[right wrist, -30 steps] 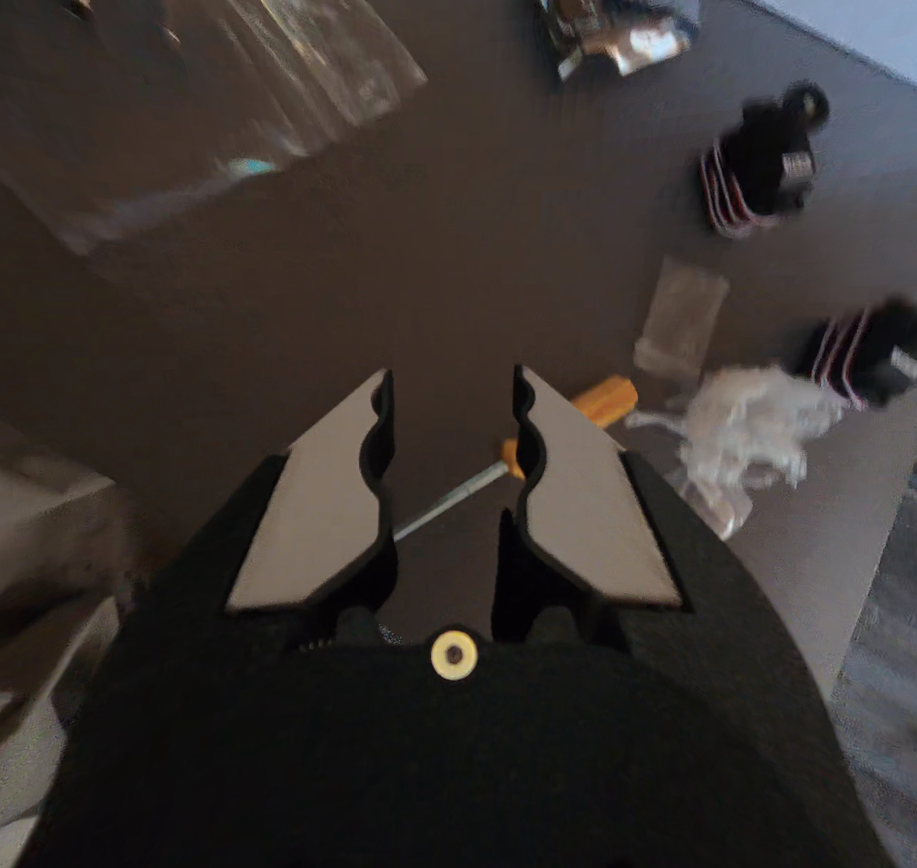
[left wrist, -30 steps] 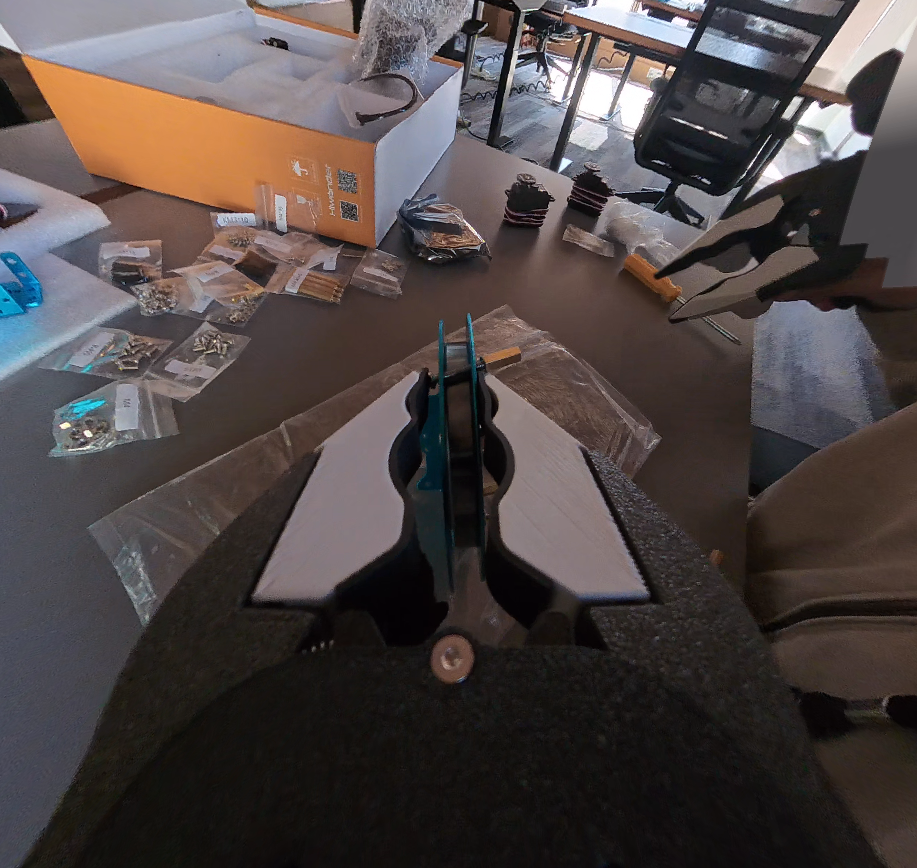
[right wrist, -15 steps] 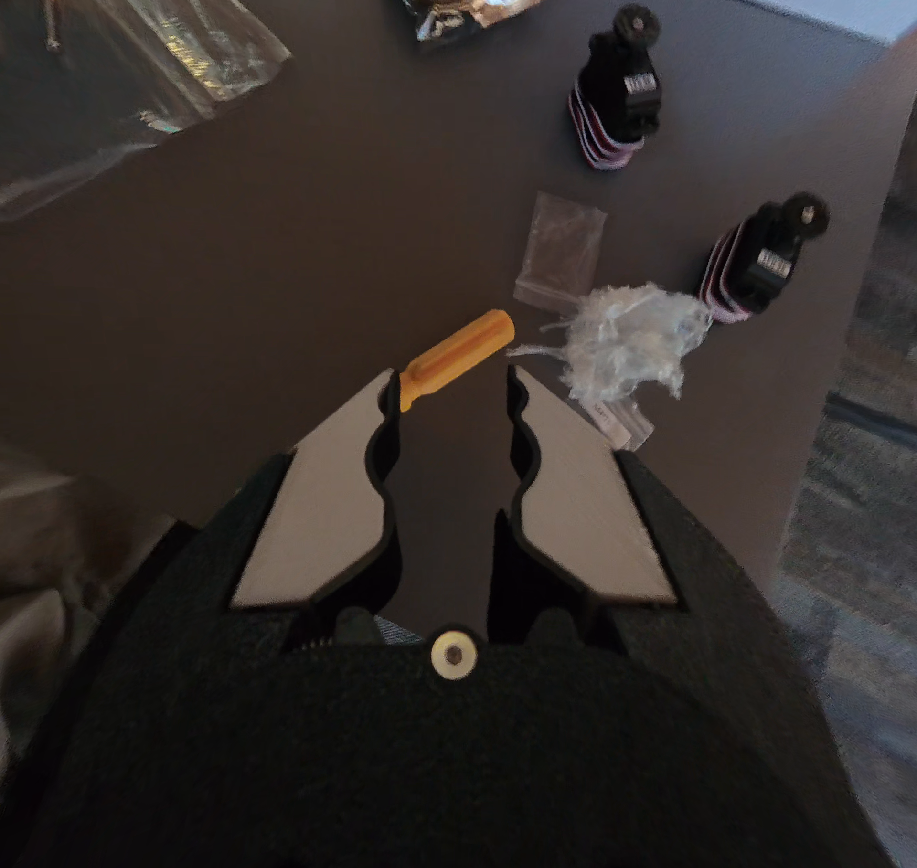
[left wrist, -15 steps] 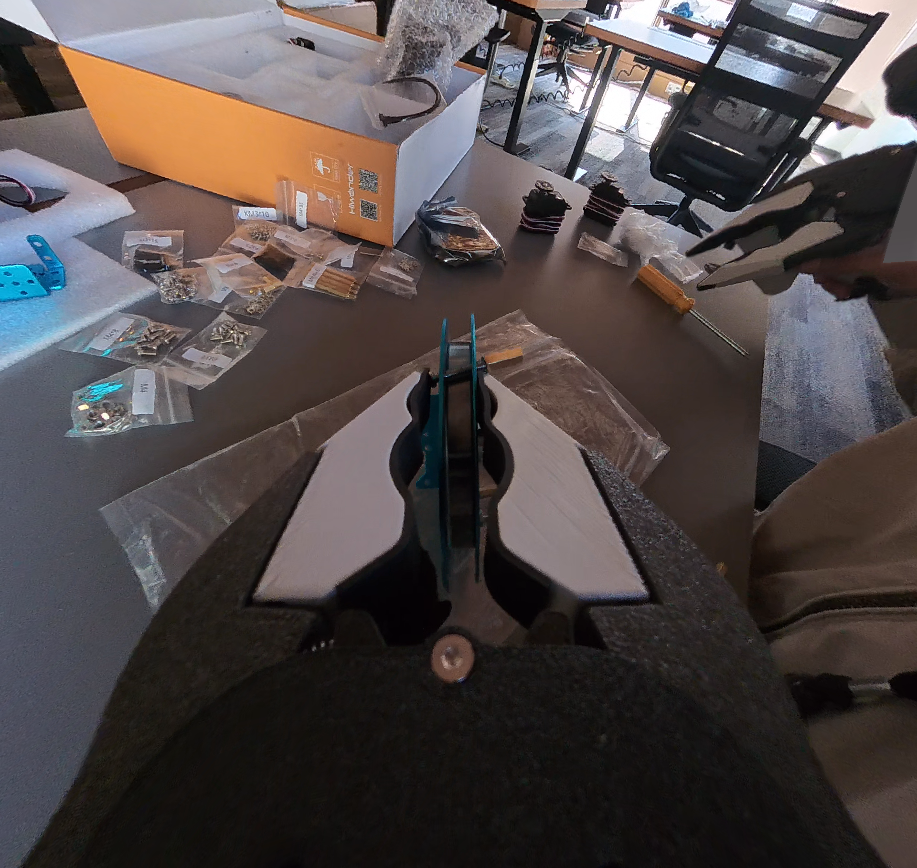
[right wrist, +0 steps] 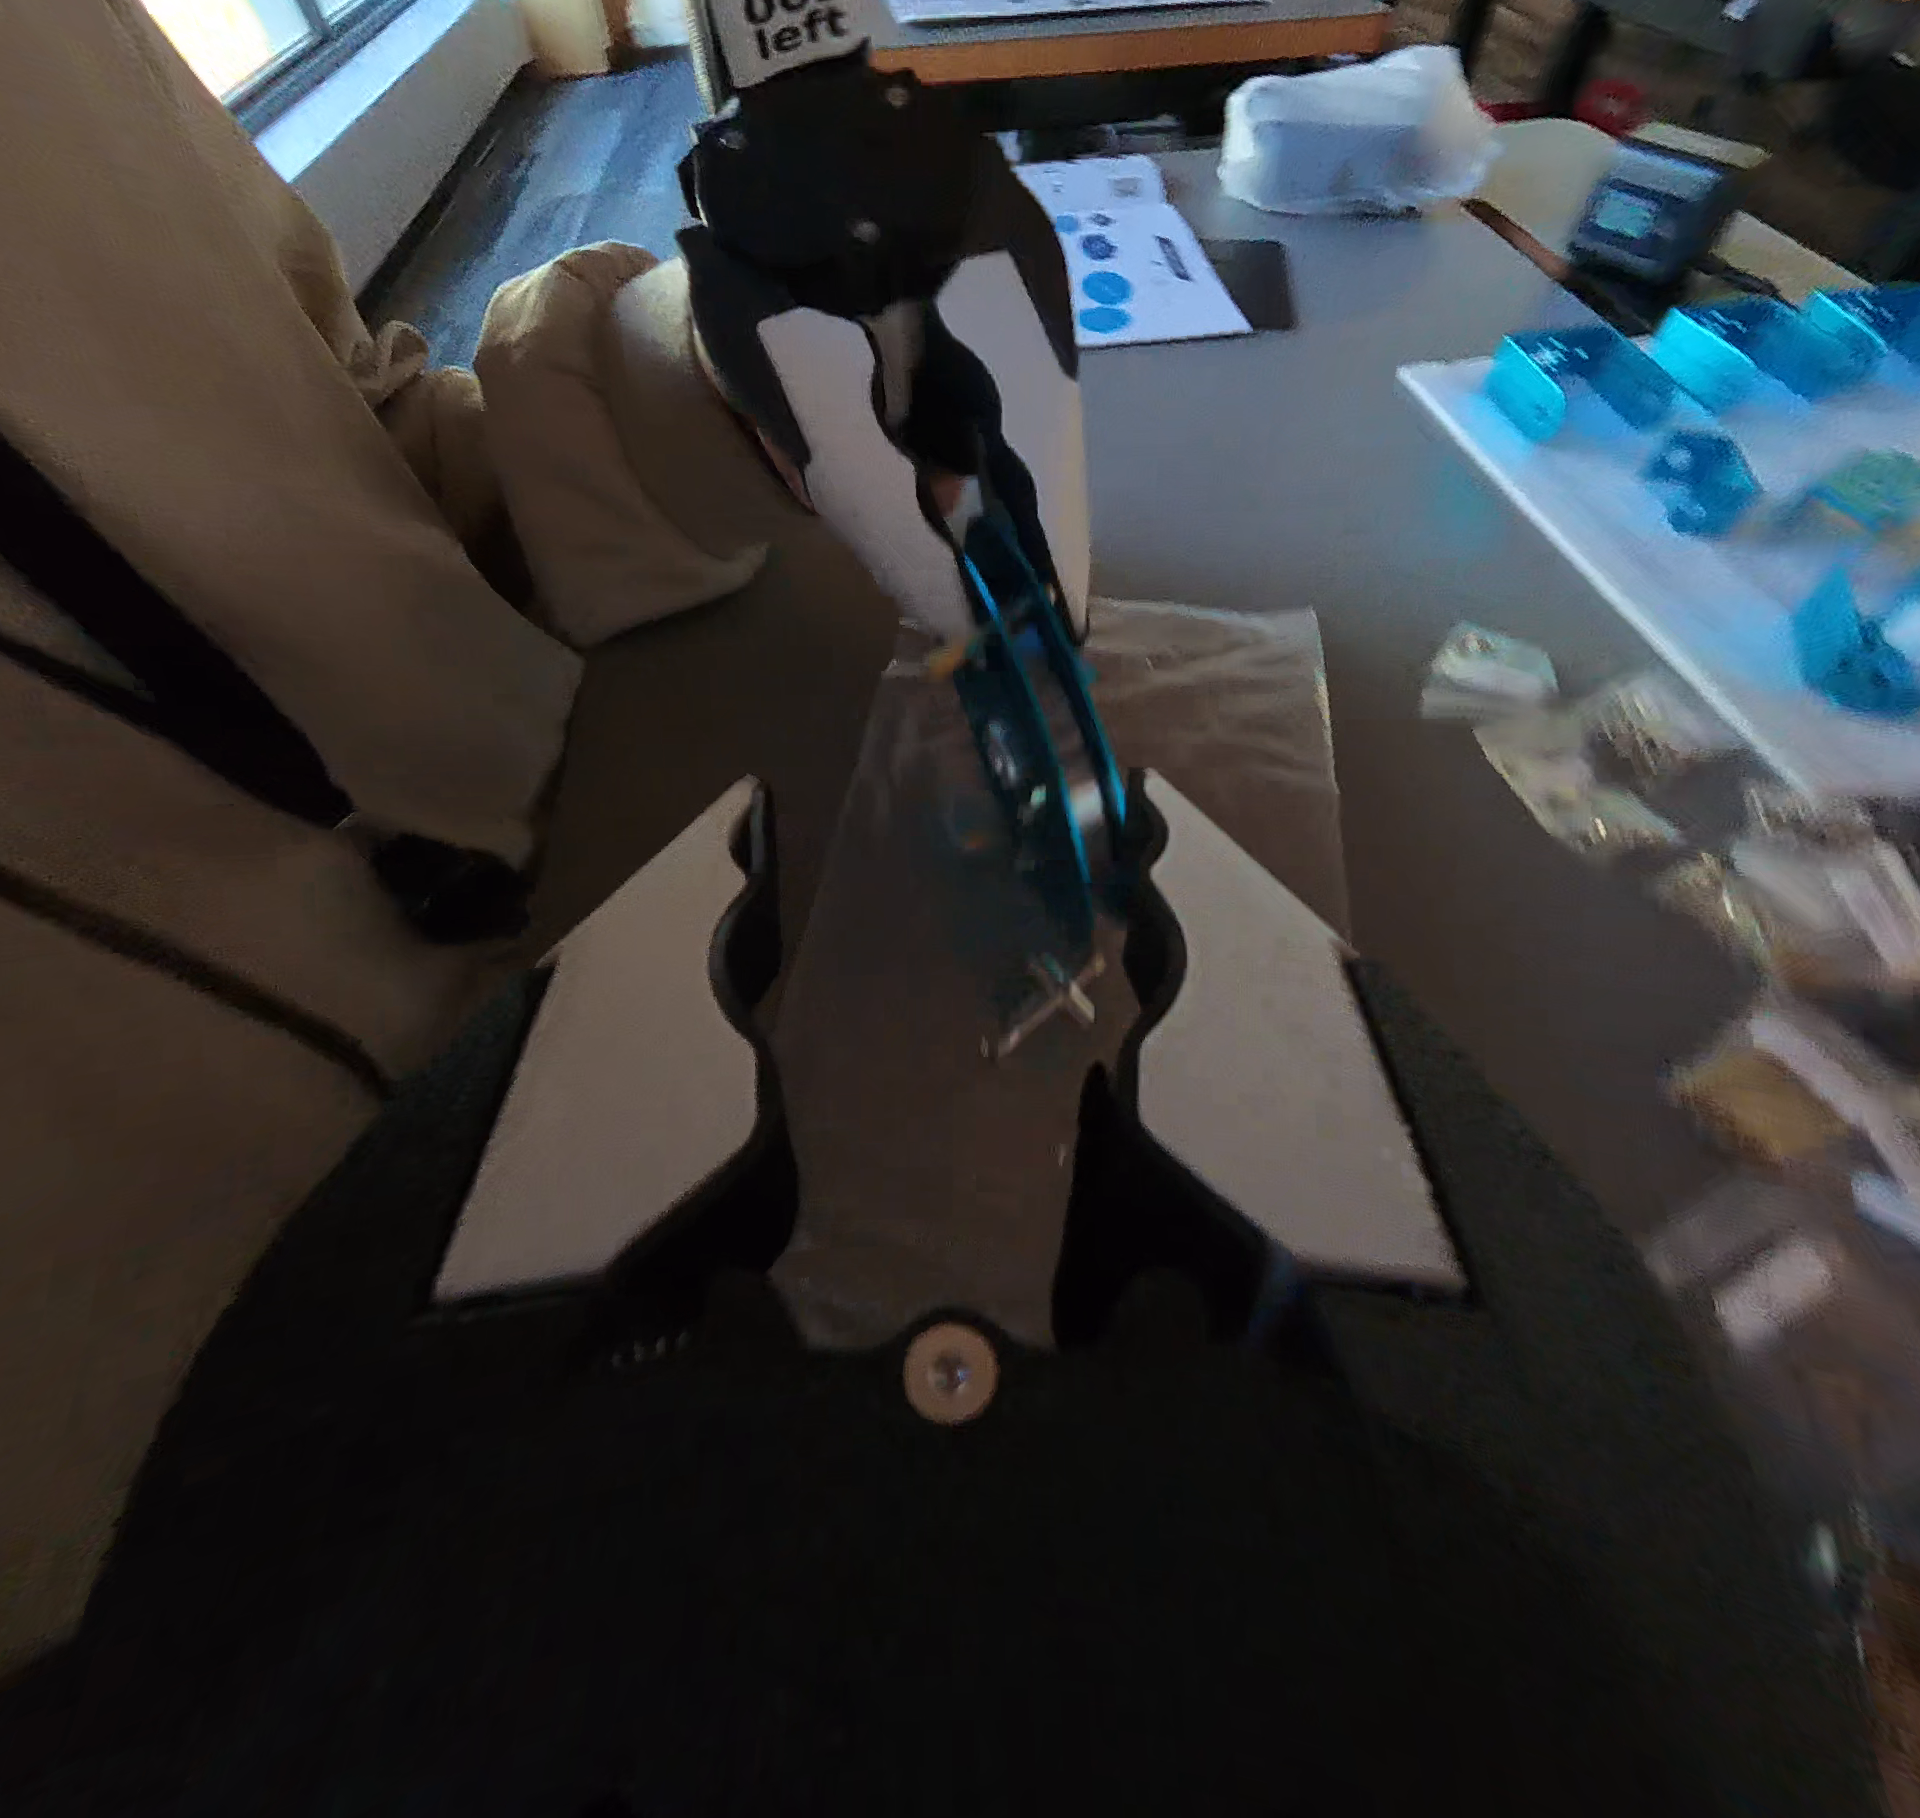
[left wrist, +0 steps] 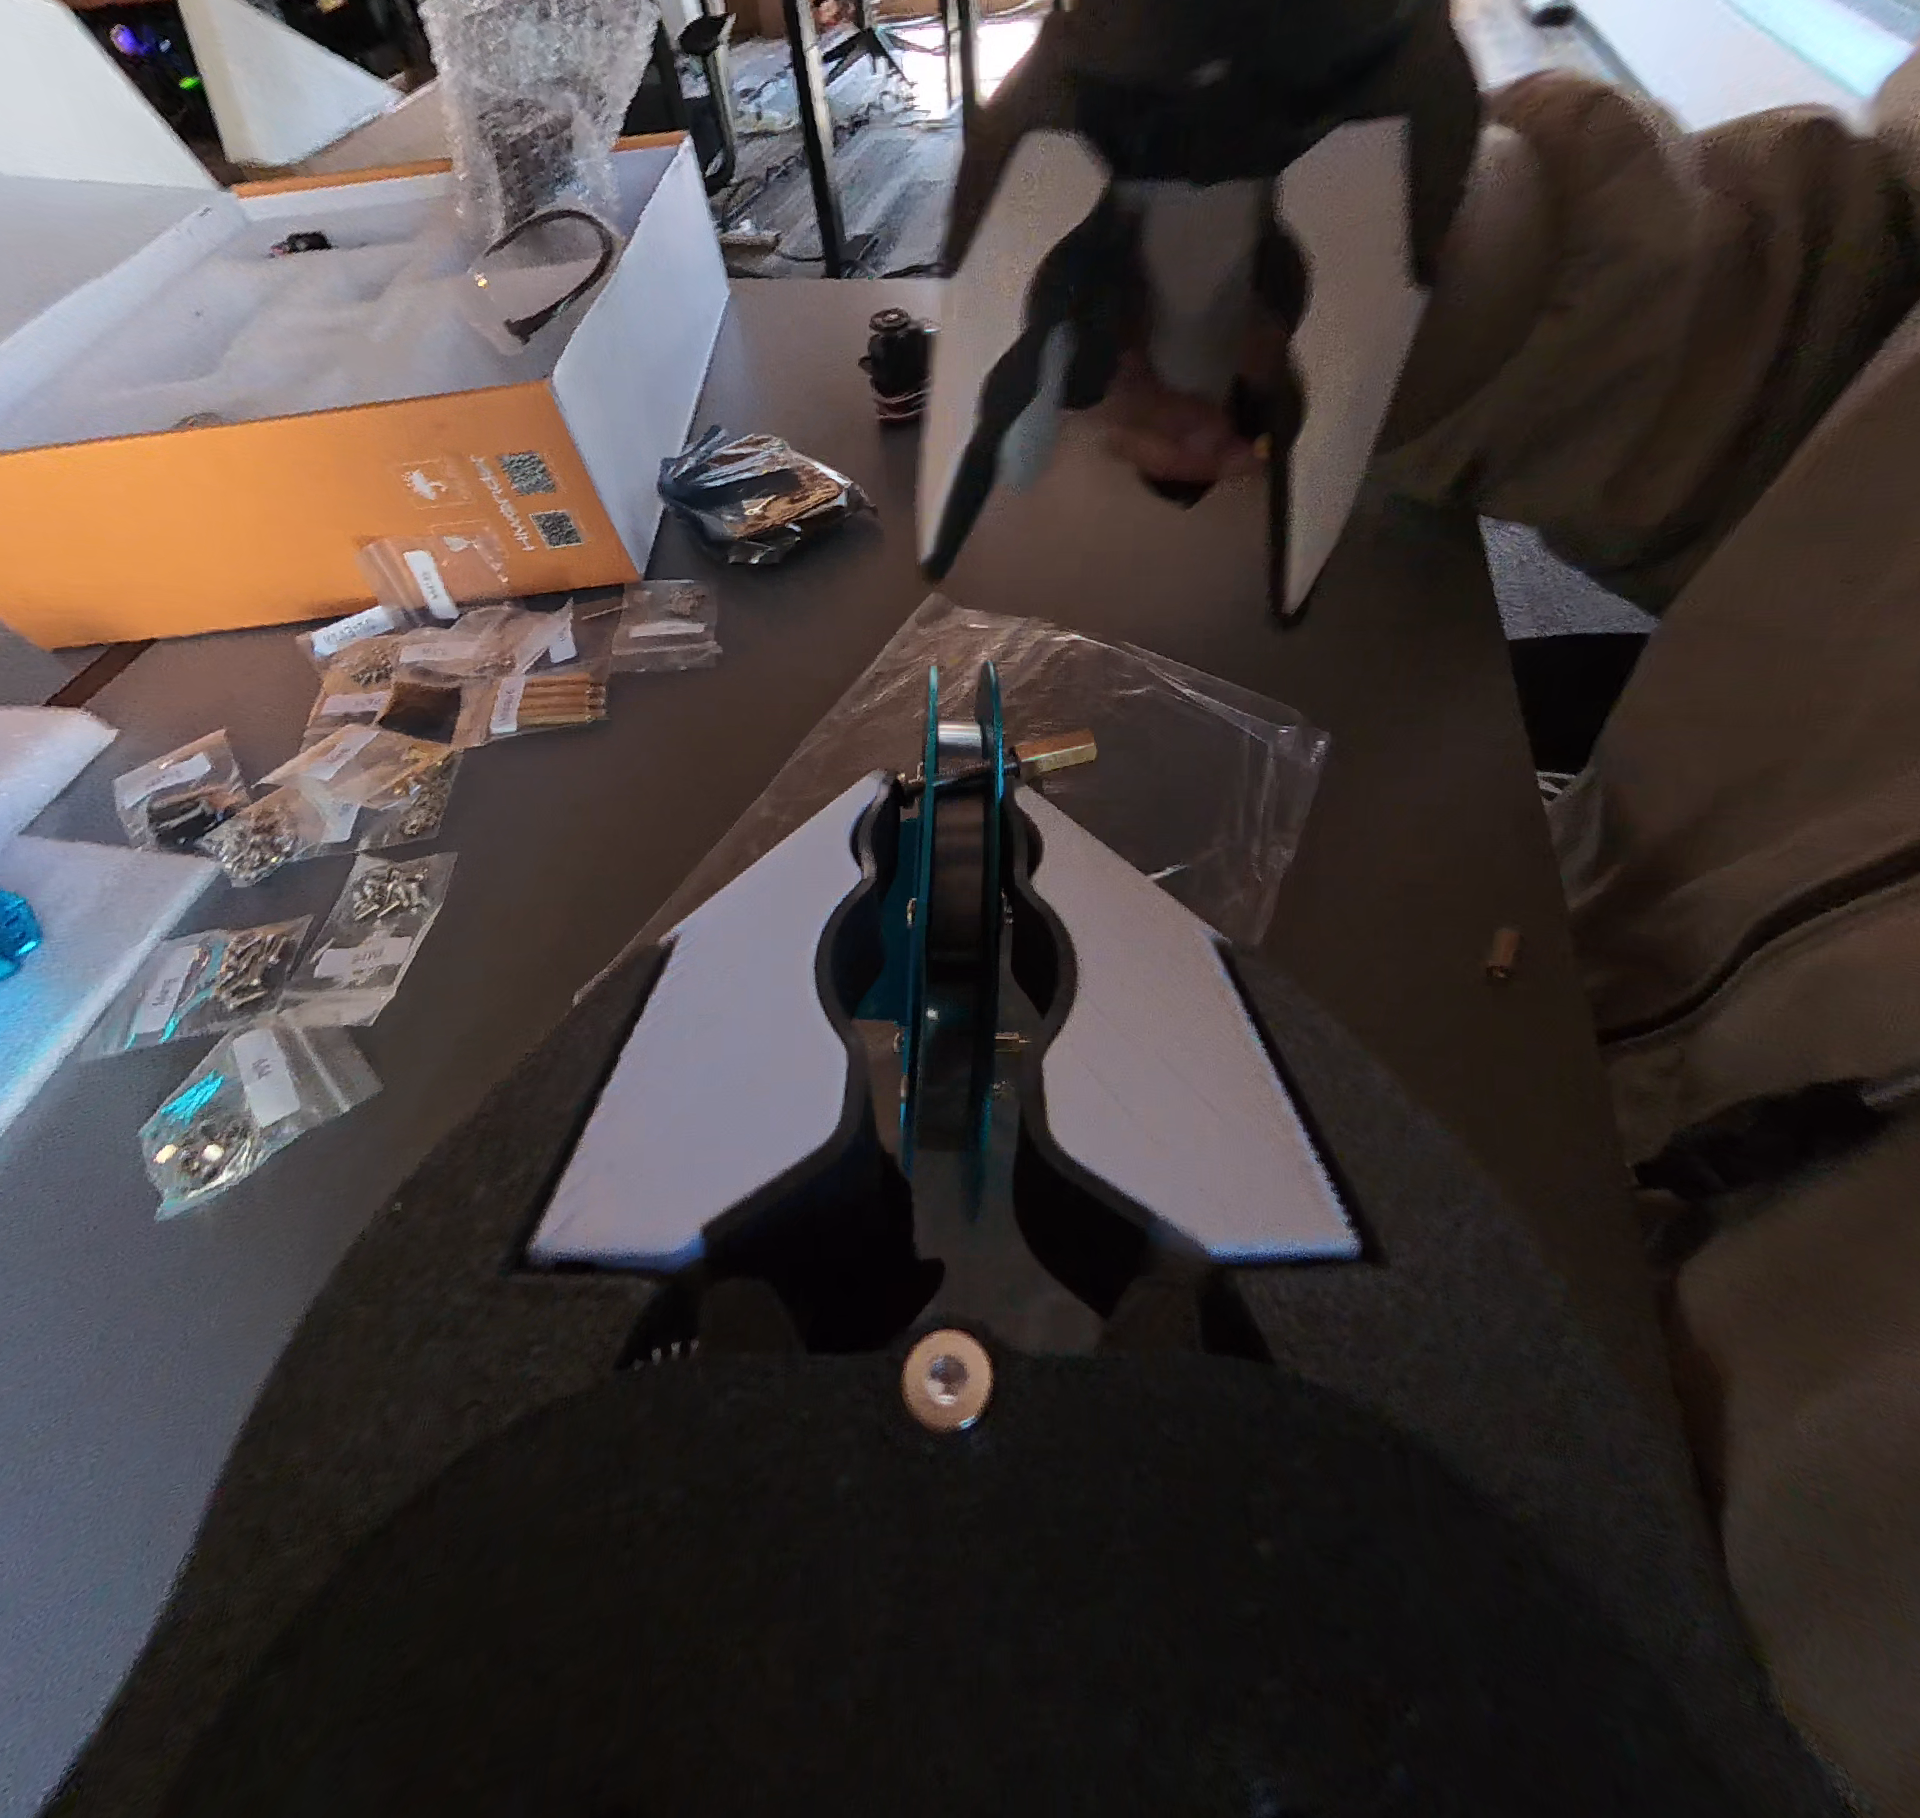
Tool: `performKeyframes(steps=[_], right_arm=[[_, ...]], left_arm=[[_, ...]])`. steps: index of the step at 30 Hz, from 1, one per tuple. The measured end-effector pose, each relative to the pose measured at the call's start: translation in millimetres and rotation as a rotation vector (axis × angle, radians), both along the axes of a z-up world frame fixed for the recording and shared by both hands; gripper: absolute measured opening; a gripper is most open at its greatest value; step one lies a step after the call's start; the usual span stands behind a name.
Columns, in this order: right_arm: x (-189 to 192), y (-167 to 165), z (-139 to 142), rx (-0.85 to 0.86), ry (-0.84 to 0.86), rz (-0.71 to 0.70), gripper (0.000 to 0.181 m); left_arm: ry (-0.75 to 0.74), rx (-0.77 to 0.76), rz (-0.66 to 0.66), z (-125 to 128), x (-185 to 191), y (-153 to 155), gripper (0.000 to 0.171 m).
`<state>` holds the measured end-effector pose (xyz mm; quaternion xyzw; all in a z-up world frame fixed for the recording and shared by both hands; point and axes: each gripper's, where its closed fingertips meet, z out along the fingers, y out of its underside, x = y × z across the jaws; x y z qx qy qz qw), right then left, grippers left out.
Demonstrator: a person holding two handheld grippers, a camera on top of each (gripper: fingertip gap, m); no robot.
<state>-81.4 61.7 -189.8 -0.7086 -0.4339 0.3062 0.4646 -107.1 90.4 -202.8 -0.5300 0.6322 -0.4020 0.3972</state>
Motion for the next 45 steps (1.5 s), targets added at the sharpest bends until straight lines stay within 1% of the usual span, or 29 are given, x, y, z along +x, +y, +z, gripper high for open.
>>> performKeyframes(steps=[1, 3, 5, 6, 8, 9, 11, 13, 14, 17, 18, 21, 23, 24, 25, 26, 28, 29, 31, 32, 33, 35, 36, 38, 40, 41, 45], right_arm=[[-13, 7, -2, 0.026, -0.014, 0.026, 0.067], [-25, 22, -7, 0.079, -0.046, 0.037, 0.064], [-30, 25, -13, 0.057, -0.042, 0.075, 0.045], [-32, 26, -17, 0.01, -0.036, 0.087, 0.044], [-34, 20, -23, -0.107, -0.019, 0.118, 0.035], [-33, 22, -25, -0.134, -0.02, 0.104, 0.023], [-30, 29, -24, -0.066, -0.032, 0.062, 0.016], [-27, 32, -24, -0.005, -0.063, 0.039, 0.014], [-27, 31, -24, -0.001, -0.073, 0.035, 0.013], [-29, 36, -23, -0.016, -0.085, -0.011, 0.013], [-31, 36, -22, -0.027, -0.081, -0.017, 0.013], [-36, 40, -21, -0.045, -0.085, -0.052, 0.015], [-38, 44, -21, -0.058, -0.09, -0.096, 0.014], [-38, 46, -20, -0.061, -0.098, -0.125, 0.013], [-39, 47, -20, -0.061, -0.107, -0.158, 0.013], [-40, 47, -20, -0.066, -0.11, -0.185, 0.013], [-41, 50, -20, -0.08, -0.1, -0.269, 0.013], [-40, 51, -19, -0.093, -0.083, -0.316, 0.013], [-39, 55, -19, -0.115, -0.038, -0.407, 0.012], [-39, 56, -19, -0.113, -0.025, -0.437, 0.013], [-40, 56, -19, -0.112, -0.018, -0.464, 0.012], [-41, 55, -18, -0.096, -0.022, -0.512, 0.012], [-42, 54, -18, -0.086, -0.022, -0.526, 0.012], [-45, 53, -18, -0.079, -0.009, -0.542, 0.013], [-43, 54, -18, -0.055, -0.017, -0.574, 0.012], [-44, 53, -18, -0.05, -0.019, -0.576, 0.012], [-46, 49, -19, -0.045, -0.022, -0.572, 0.013]], left_arm=[[-0.004, 0.005, -0.024, 0, -1, -3, 0.016], [-0.007, 0.012, -0.045, -1, -3, -7, 0.016], [-0.016, 0.019, -0.043, -1, -3, -7, 0.015], [-0.021, 0.016, -0.039, -1, -3, -7, 0.016], [-0.026, 0.016, -0.035, -2, -3, -8, 0.017], [-0.02, 0.013, -0.037, -3, -2, -10, 0.016], [-0.021, 0.02, 0.043, -6, 0, -1, 0.019], [0.006, 0.009, 0.127, -11, -4, 8, 0.028], [-0.002, -0.018, 0.143, -10, -7, 8, 0.028], [-0.056, -0.091, 0.169, -3, -15, 4, 0.05], [-0.064, -0.088, 0.186, -2, -16, 4, 0.052], [-0.075, -0.051, 0.298, -1, -18, 14, 0.053], [-0.098, -0.037, 0.39, 2, -22, 24, 0.051], [-0.104, -0.026, 0.46, 2, -26, 32, 0.047], [-0.105, -0.013, 0.531, 1, -32, 41, 0.047], [-0.108, -0.009, 0.563, 1, -37, 44, 0.049], [-0.143, -0.009, 0.641, 5, -49, 48, 0.046], [-0.171, -0.031, 0.659, 8, -52, 45, 0.046], [-0.249, -0.108, 0.669, 15, -55, 34, 0.041], [-0.267, -0.148, 0.64, 16, -50, 24, 0.033], [-0.264, -0.173, 0.627, 14, -46, 18, 0.028], [-0.255, -0.174, 0.632, 10, -37, 14, 0.028], [-0.24, -0.17, 0.647, 7, -34, 15, 0.028], [-0.227, -0.192, 0.627, 3, -28, 13, 0.017], [-0.239, -0.217, 0.624, 3, -26, 14, 0.011], [-0.229, -0.218, 0.627, 1, -26, 15, 0.001], [-0.246, -0.227, 0.633, 2, -27, 16, 0.0]])
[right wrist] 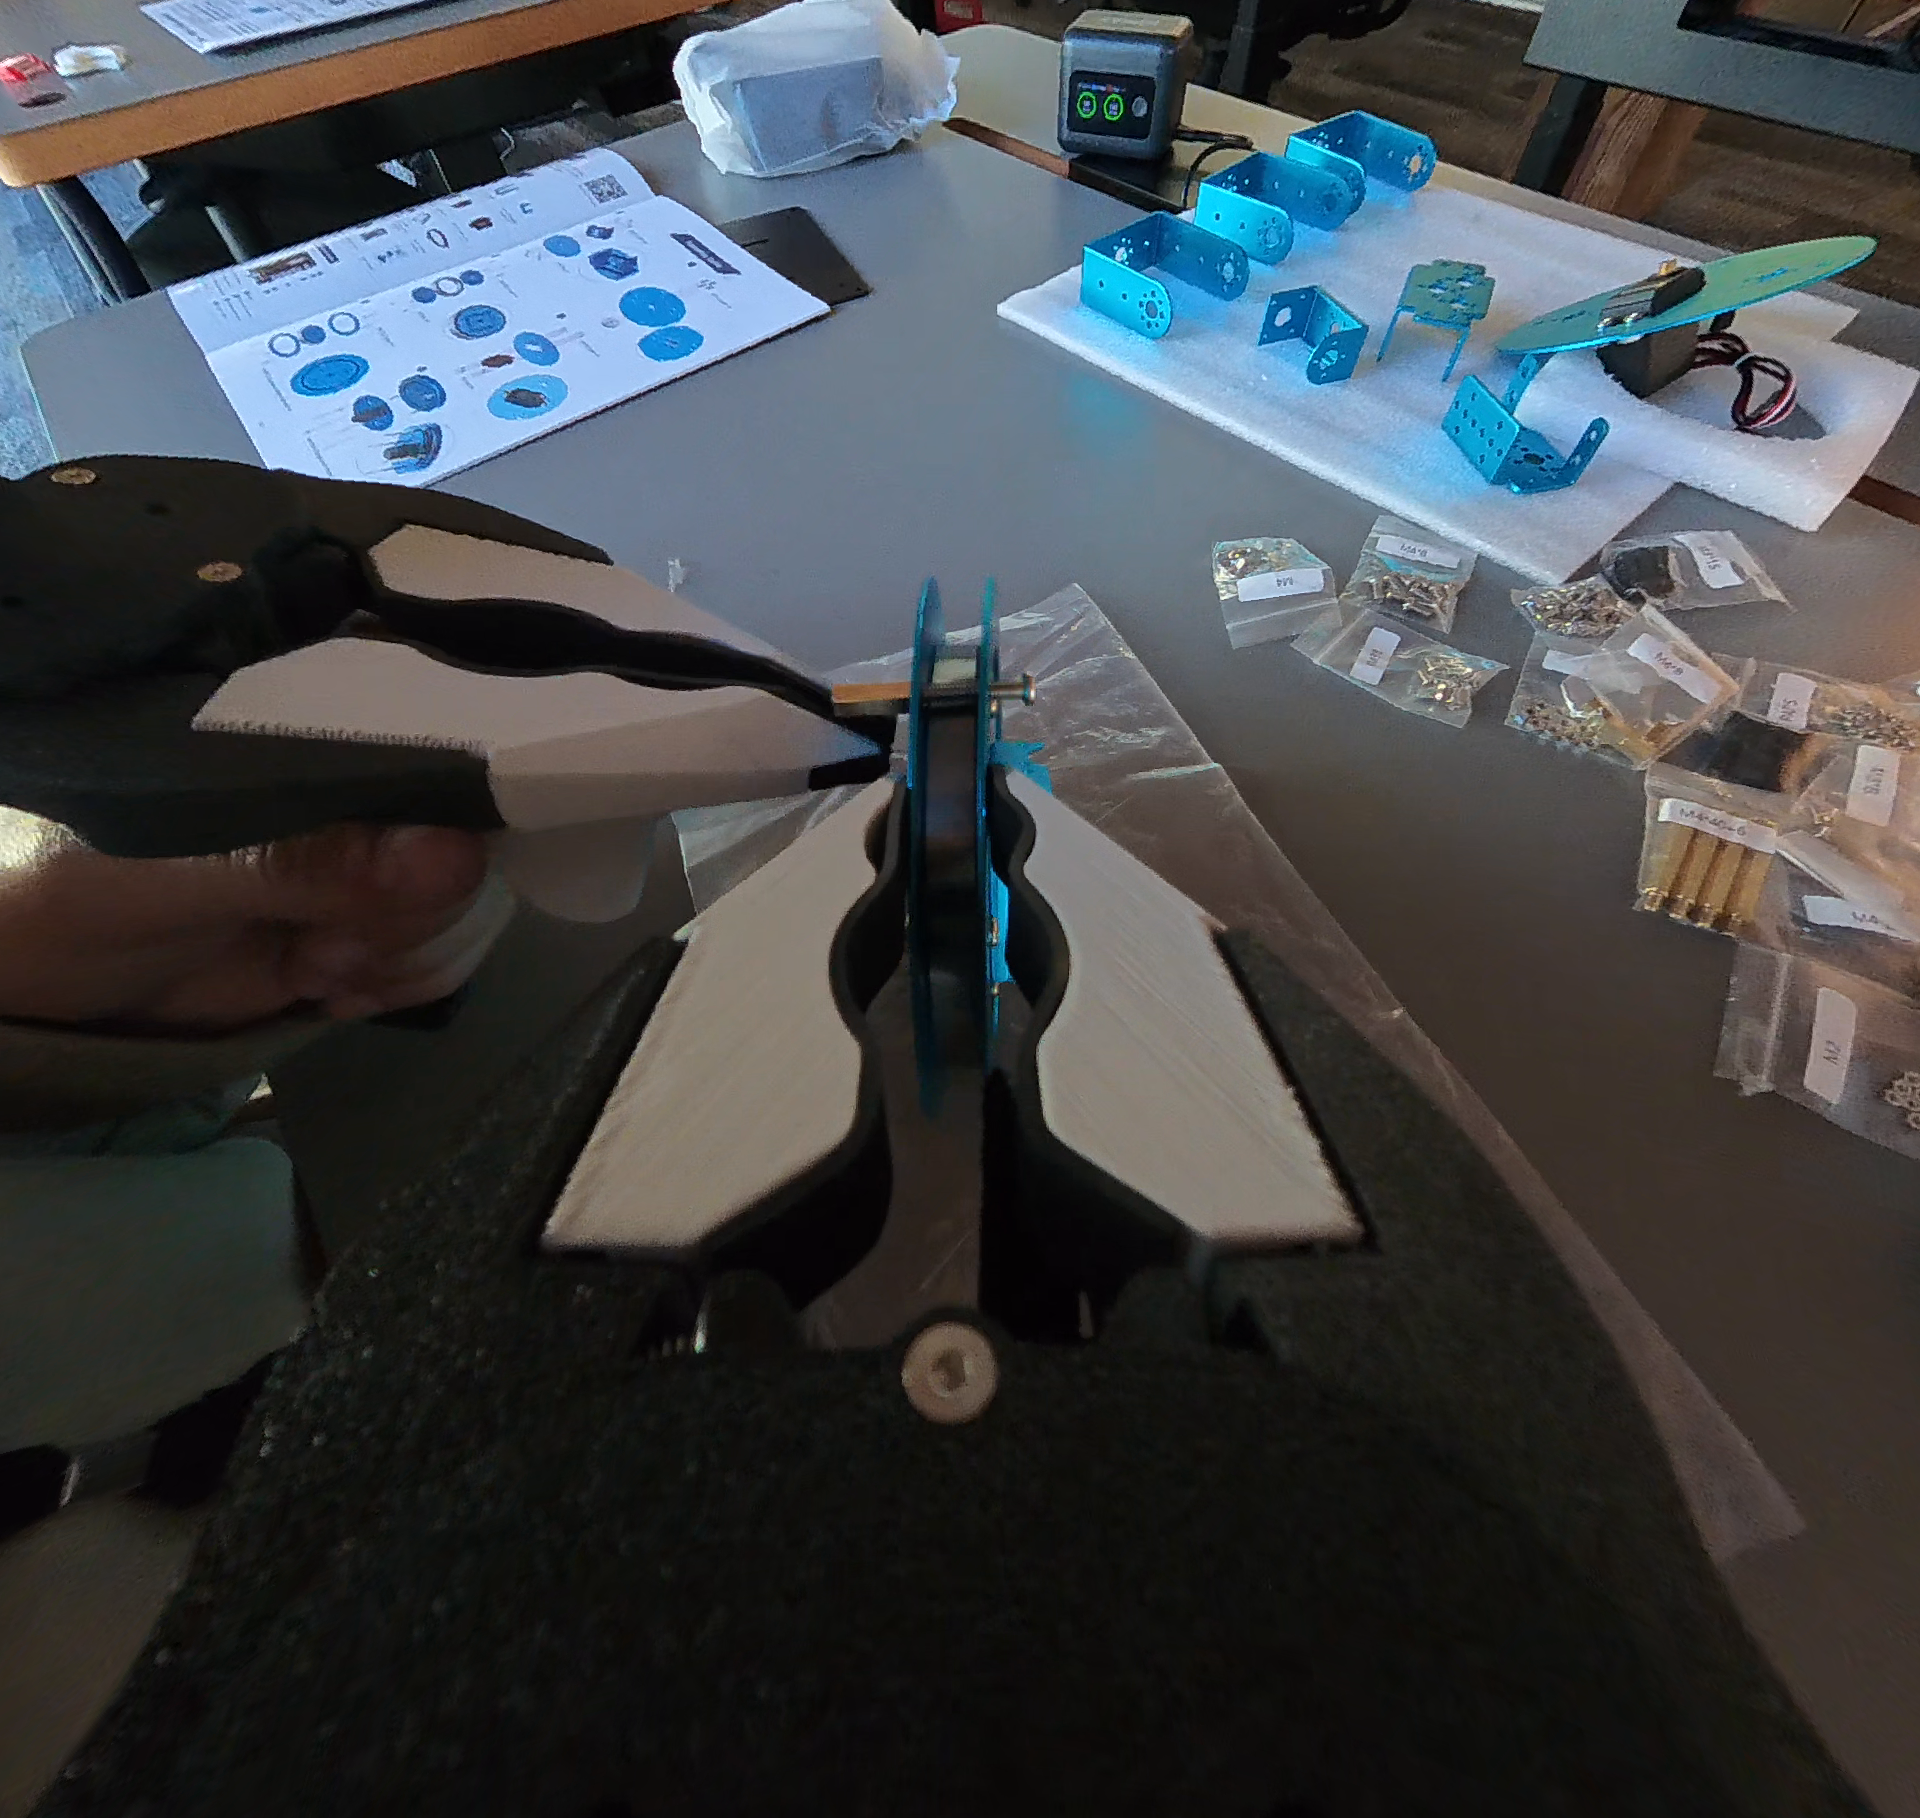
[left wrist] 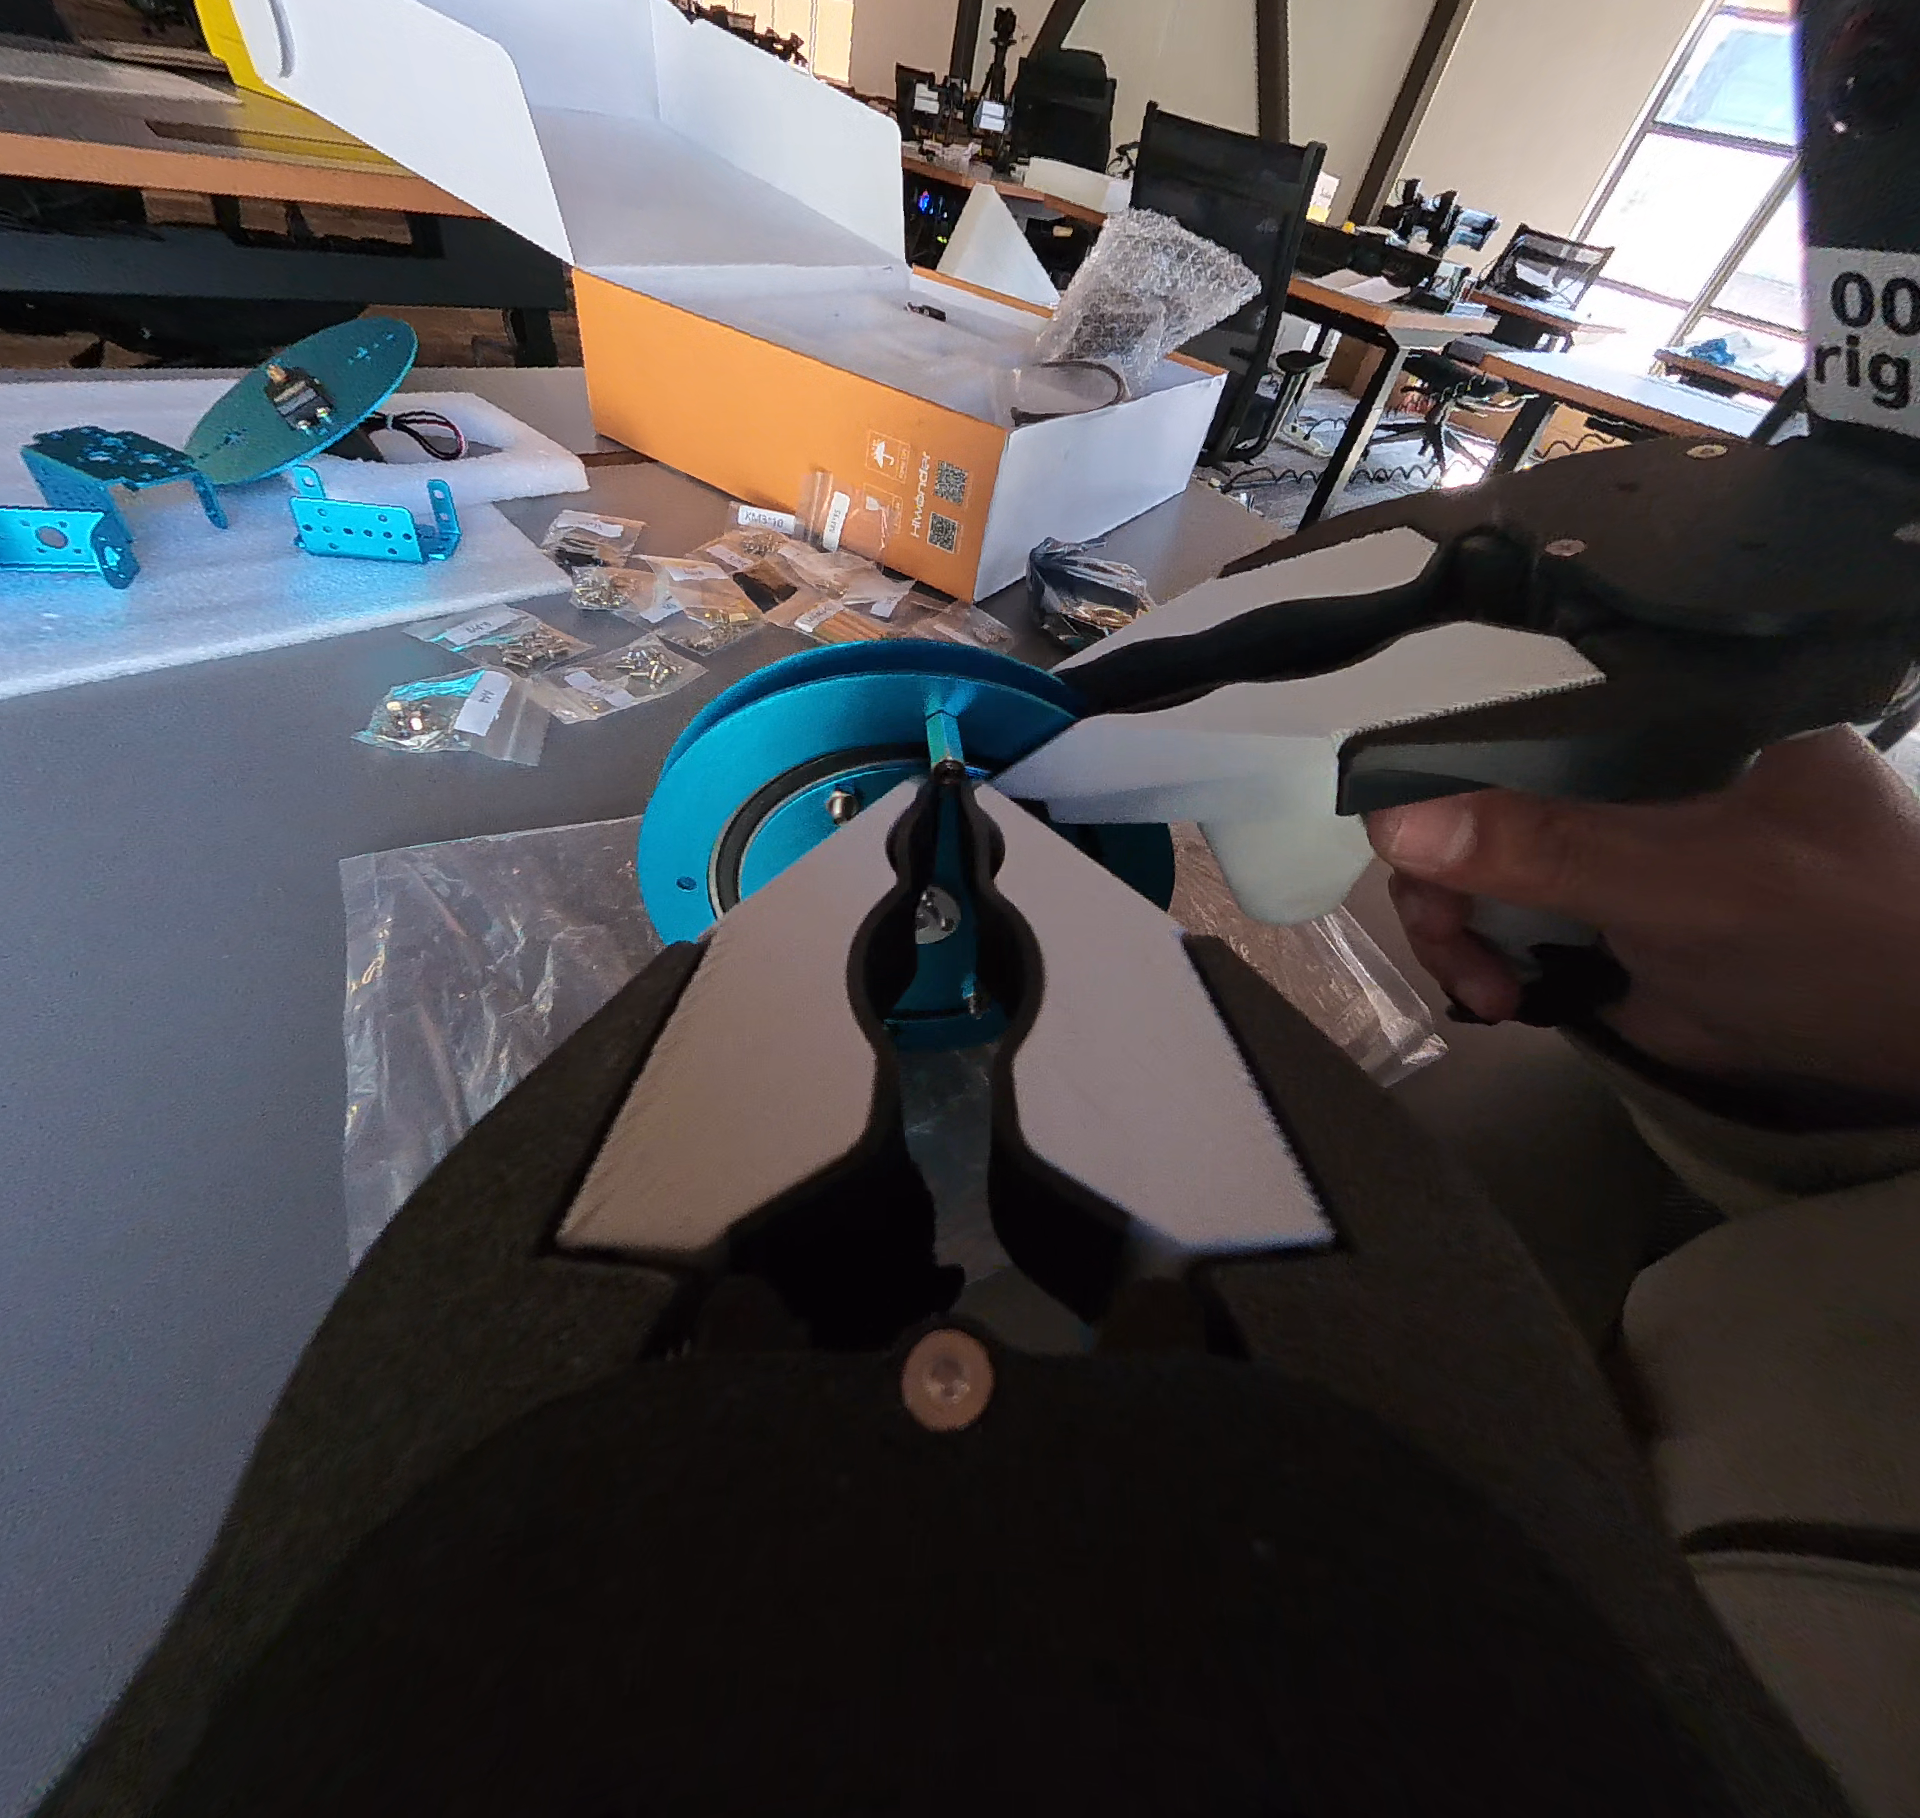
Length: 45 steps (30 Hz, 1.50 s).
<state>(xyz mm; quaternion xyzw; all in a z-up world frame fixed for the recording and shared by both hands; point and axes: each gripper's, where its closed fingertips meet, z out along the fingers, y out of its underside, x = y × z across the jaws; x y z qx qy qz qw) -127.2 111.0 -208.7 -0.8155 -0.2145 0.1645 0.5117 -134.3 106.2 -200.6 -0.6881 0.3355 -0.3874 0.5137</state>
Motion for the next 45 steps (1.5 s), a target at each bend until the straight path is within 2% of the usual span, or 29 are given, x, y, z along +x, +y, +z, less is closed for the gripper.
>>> performKeyframes(steps=[4, 9, 17, 19, 20, 22, 26, 27, 29, 30, 31, 34, 37, 42, 45], right_arm=[[-1, -1, 0, -0.016, 0.052, 0.009, 0.013], [-4, -2, 0, -0.008, 0.043, 0.019, 0.013], [-6, -5, 0, -0.013, 0.05, 0.055, 0.017], [-6, -9, 0, -0.026, 0.068, 0.098, 0.025], [0, -10, 2, -0.026, 0.061, 0.106, 0.033], [15, -21, 15, 0.004, 0.063, 0.152, 0.035], [94, -58, 36, 0.045, -0.065, 0.145, 0.035], [117, -76, 31, 0.016, -0.135, 0.164, 0.037], [173, -113, 4, -0.1, -0.323, 0.17, 0.04], [202, -127, -10, -0.139, -0.406, 0.154, 0.035], [225, -140, -20, -0.147, -0.436, 0.149, 0.03], [261, -174, -47, -0.228, -0.396, 0.226, 0.029], [265, -185, -59, -0.175, -0.373, 0.349, 0.036], [243, -198, -86, -0.269, -0.318, 0.545, 0.034], [233, -197, -93, -0.278, -0.364, 0.625, 0.03]], left_arm=[[-0.069, -0.045, -0.005, 7, -1, -1, 0.017], [-0.09, -0.096, -0.026, 5, -2, 1, 0.004], [-0.116, -0.11, -0.089, 6, -1, -1, 0.003], [-0.116, -0.118, -0.122, 6, -1, -1, 0.003], [-0.116, -0.126, -0.137, 6, -1, -1, 0.003], [-0.113, -0.145, -0.19, 6, 0, -3, 0.003], [-0.072, -0.163, -0.354, 5, 3, -10, 0.003], [-0.052, -0.151, -0.399, 5, 3, -12, 0.003], [-0.019, -0.141, -0.482, 5, 2, -15, 0.003], [-0.008, -0.138, -0.517, 5, 1, -15, 0.003], [-0.002, -0.135, -0.551, 5, 0, -16, 0.004], [-0.008, -0.154, -0.637, 8, -2, -13, 0.004], [-0.029, -0.182, -0.706, 8, -4, -8, 0.003], [-0.082, -0.266, -0.776, 8, -5, -1, 0.004], [-0.113, -0.303, -0.808, 7, -6, -3, 0.004]])
